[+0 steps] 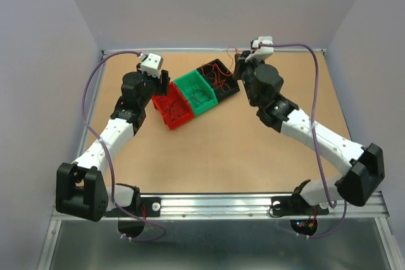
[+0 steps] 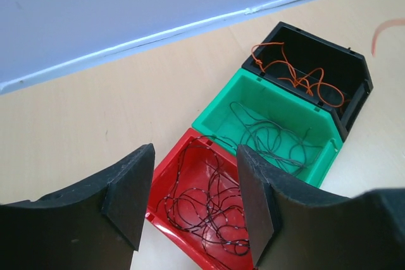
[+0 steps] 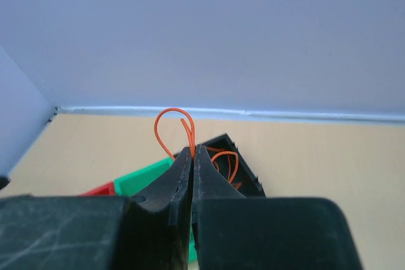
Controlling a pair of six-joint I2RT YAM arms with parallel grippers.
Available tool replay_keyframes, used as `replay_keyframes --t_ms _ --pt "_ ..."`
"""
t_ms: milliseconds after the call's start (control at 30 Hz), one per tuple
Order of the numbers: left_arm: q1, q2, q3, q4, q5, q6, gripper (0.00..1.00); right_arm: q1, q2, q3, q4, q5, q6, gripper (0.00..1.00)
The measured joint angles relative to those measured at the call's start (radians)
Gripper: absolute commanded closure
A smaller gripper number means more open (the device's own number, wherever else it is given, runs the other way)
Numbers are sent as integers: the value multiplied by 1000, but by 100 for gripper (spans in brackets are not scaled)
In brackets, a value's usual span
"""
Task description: Untangle the cables
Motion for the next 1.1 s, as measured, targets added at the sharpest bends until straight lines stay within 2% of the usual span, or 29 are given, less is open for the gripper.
replay_keyframes --t_ms 200,333,400,500,567,600,633,800,967,1100 --pt "65 -29 -60 59 -6 -34 34 -143 273 212 2 -172 47 100" --pt "91 -31 -61 89 8 -46 34 -217 589 436 -76 -250 97 99" --pt "91 -31 -62 95 18 -47 34 -252 818 629 -190 -316 135 99" --pt "91 -31 -64 98 37 -47 34 -304 1130 876 -383 -411 145 79" --pt "91 -32 -72 103 47 -47 34 -314 1160 920 -424 -428 150 71" --pt "91 -32 -74 104 48 -47 34 -320 1153 920 -462 -444 163 59" --pt "91 -33 -78 103 55 -47 34 -325 1148 919 -492 -454 167 55" --pt "92 -35 -88 106 69 -47 34 -348 1110 869 -615 -499 180 57" --pt "95 -38 -89 113 77 -47 33 -332 1022 835 -671 -515 180 42" --pt "95 -38 -89 113 82 -47 32 -299 932 835 -669 -500 172 40"
